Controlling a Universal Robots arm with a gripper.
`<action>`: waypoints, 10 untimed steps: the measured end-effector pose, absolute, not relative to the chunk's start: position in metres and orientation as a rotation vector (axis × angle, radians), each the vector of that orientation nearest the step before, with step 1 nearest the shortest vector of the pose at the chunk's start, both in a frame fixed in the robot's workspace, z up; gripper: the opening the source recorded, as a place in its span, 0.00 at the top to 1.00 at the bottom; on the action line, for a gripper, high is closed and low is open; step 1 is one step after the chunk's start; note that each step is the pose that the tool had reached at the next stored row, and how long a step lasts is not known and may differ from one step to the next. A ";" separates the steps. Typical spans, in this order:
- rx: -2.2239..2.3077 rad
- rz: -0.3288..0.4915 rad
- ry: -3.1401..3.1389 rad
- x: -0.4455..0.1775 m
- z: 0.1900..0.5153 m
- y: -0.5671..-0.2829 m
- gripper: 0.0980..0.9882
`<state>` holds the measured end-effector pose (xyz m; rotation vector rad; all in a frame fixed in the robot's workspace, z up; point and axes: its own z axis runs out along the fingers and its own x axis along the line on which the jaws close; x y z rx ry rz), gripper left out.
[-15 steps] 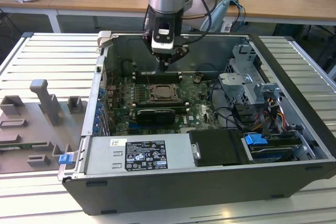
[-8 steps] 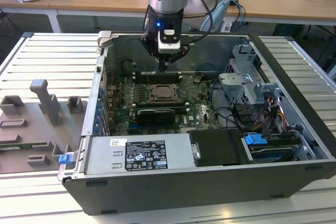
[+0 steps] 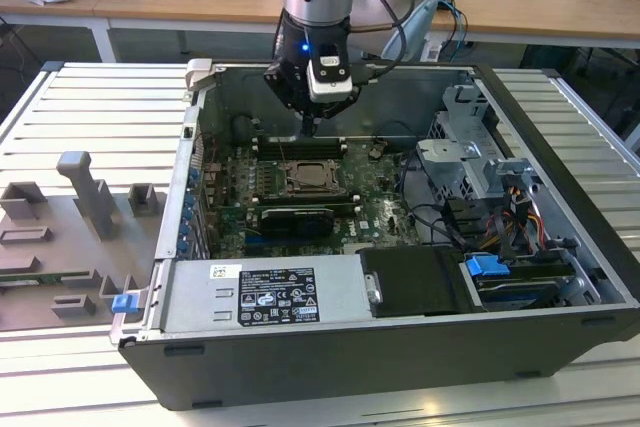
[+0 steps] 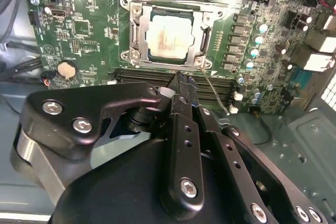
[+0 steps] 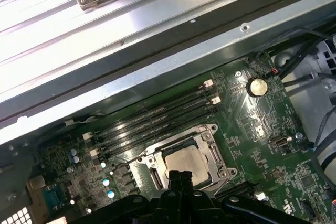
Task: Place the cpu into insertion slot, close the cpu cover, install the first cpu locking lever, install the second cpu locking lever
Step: 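Install the first cpu locking lever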
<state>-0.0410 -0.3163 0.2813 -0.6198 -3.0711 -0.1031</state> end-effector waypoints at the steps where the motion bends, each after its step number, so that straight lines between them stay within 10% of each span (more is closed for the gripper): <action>1: -0.609 -0.103 -3.073 -0.041 0.281 -0.316 0.99; 10: -0.417 -0.102 -3.102 -0.041 0.281 -0.316 0.99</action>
